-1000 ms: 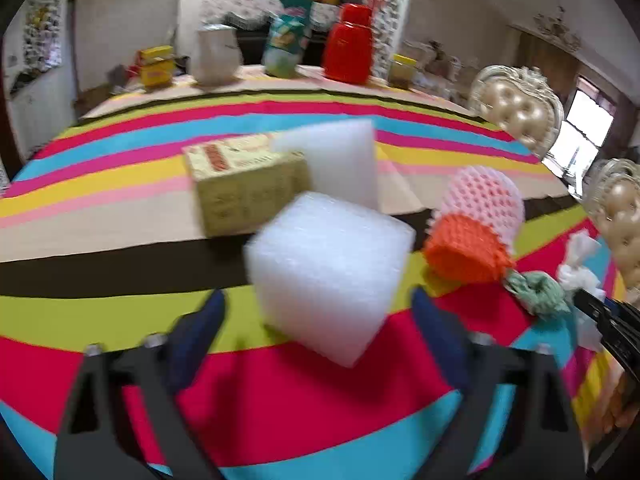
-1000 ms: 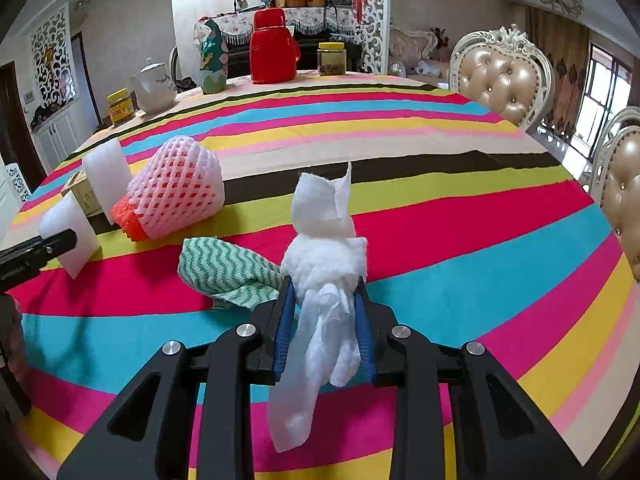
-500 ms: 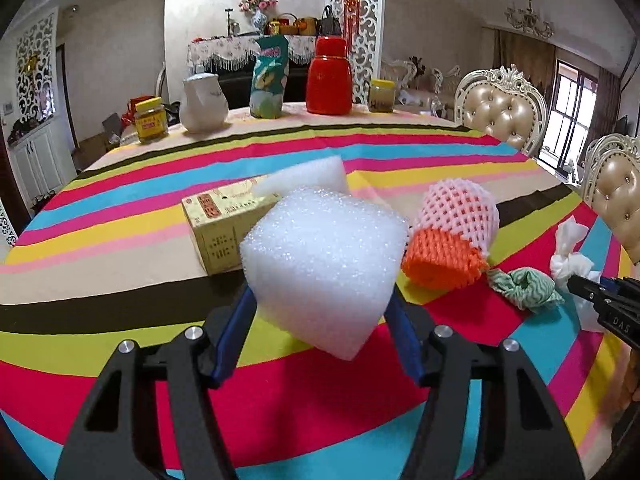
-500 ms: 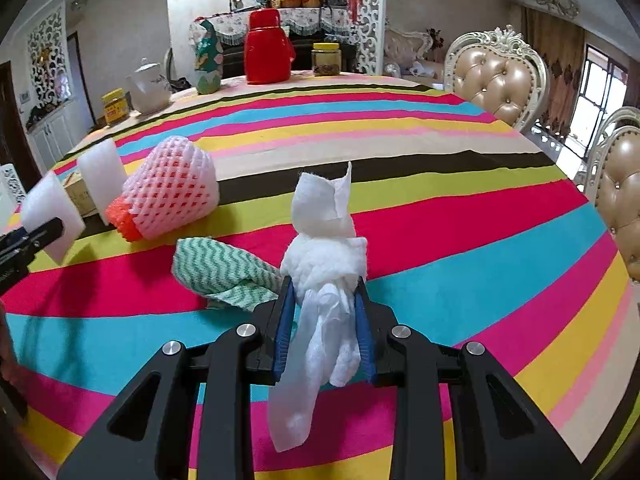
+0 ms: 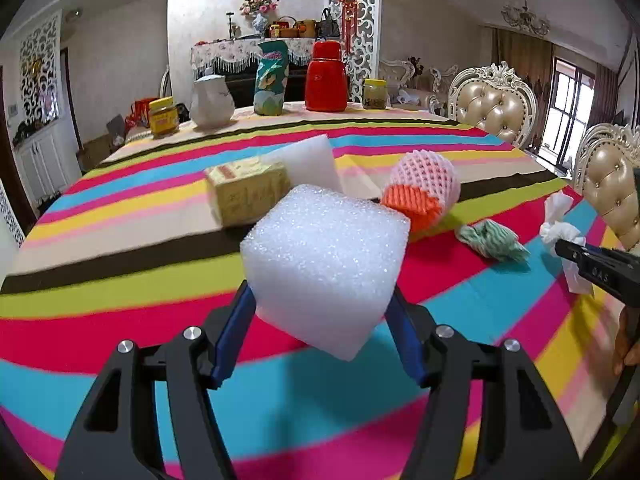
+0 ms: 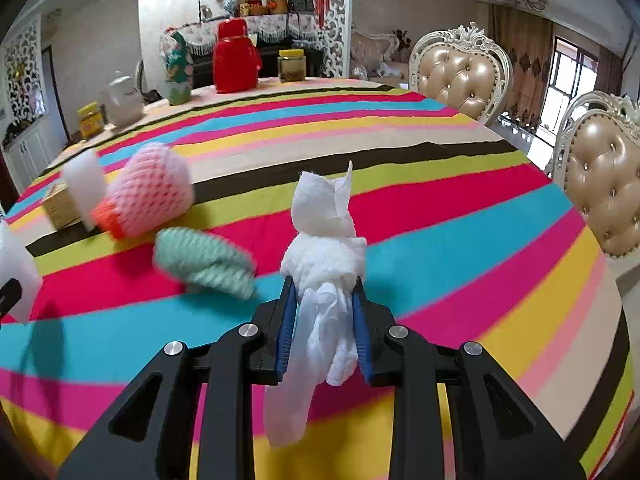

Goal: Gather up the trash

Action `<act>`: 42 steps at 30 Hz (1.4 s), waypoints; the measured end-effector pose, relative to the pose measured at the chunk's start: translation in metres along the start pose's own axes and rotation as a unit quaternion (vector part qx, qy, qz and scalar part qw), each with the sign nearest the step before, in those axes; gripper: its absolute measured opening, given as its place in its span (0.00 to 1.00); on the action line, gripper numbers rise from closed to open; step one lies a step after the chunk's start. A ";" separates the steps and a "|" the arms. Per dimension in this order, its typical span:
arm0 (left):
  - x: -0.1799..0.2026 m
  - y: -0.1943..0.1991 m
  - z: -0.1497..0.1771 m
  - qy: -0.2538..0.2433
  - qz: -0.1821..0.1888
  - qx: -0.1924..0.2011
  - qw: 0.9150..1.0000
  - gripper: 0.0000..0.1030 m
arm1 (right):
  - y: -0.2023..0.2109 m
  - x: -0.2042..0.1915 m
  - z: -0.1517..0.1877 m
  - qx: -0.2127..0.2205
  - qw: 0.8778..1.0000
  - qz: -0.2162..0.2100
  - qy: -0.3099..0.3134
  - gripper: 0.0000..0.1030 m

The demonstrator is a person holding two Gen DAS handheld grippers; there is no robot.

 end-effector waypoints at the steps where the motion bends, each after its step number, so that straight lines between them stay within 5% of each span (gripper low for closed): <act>1: -0.002 0.007 0.004 0.003 0.003 0.000 1.000 0.61 | 0.010 0.000 0.007 0.001 1.000 -0.005 -0.003 0.26; 13: 0.006 0.081 0.058 0.001 0.041 0.030 0.999 0.61 | 0.122 -0.022 0.089 0.048 0.997 -0.051 0.040 0.27; 25: 0.042 0.123 0.086 -0.043 0.070 0.046 0.996 0.61 | 0.159 -0.035 0.137 0.057 0.994 -0.081 0.046 0.27; 42: 0.109 0.144 0.120 -0.107 0.109 0.045 0.987 0.61 | 0.177 -0.004 0.176 0.064 0.995 -0.077 0.027 0.28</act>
Point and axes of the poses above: each gripper's, at about its wrist camera, not at the fingertips, and y roughly against the way its jaws point, x to its right, z to its underside, the point moved 8 cm from there along -y, roughly the way its jaws point, and after that the axes turned 9 degrees about -x, right-handed, at the moved point
